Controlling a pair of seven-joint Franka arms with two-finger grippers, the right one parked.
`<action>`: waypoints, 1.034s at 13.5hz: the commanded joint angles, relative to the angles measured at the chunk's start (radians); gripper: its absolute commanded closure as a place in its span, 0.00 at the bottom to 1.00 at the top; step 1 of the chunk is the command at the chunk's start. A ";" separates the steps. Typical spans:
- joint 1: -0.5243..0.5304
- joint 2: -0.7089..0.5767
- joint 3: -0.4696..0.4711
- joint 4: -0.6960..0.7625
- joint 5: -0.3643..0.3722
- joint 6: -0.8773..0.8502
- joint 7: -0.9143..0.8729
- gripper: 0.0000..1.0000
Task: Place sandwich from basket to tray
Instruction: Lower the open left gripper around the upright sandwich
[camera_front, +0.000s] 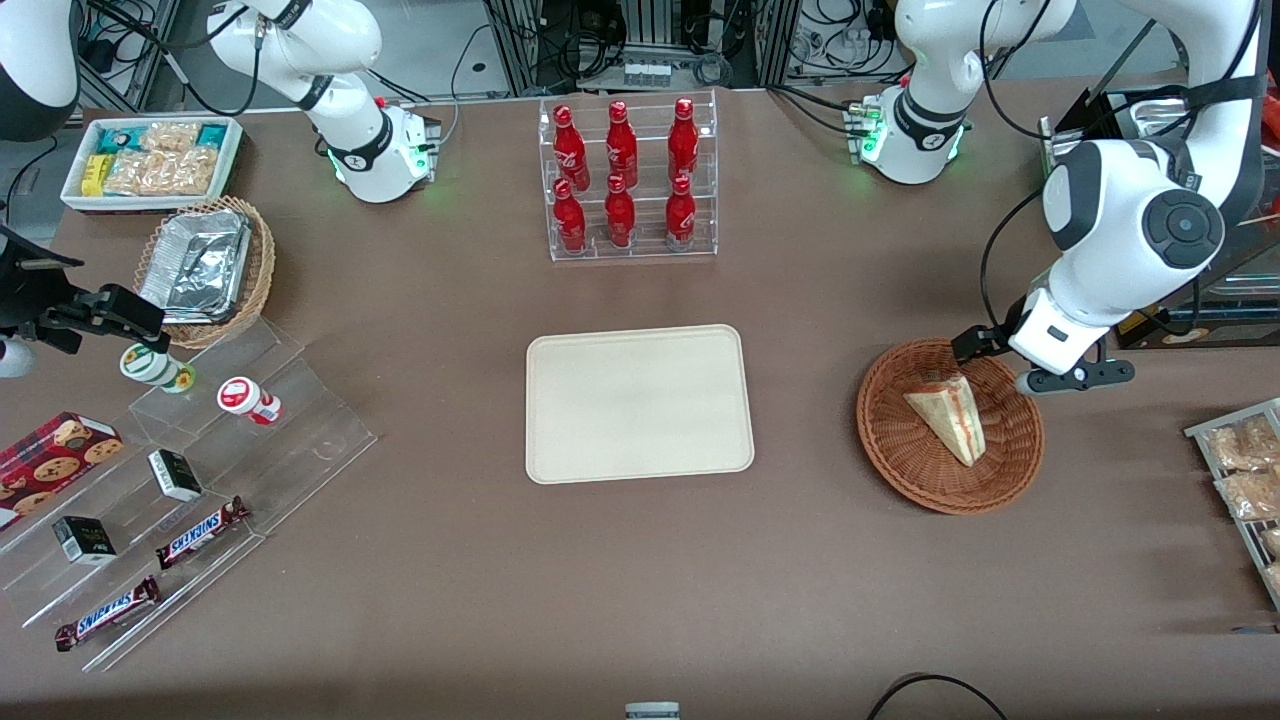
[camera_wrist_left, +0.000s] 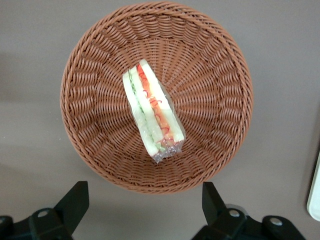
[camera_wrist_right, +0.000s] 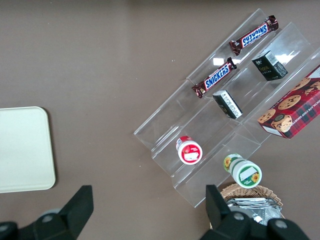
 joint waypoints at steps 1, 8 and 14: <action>0.007 -0.024 -0.008 -0.040 0.016 0.055 -0.100 0.00; -0.004 0.027 -0.012 -0.040 0.016 0.122 -0.550 0.00; -0.004 0.078 -0.012 -0.039 0.016 0.156 -0.670 0.00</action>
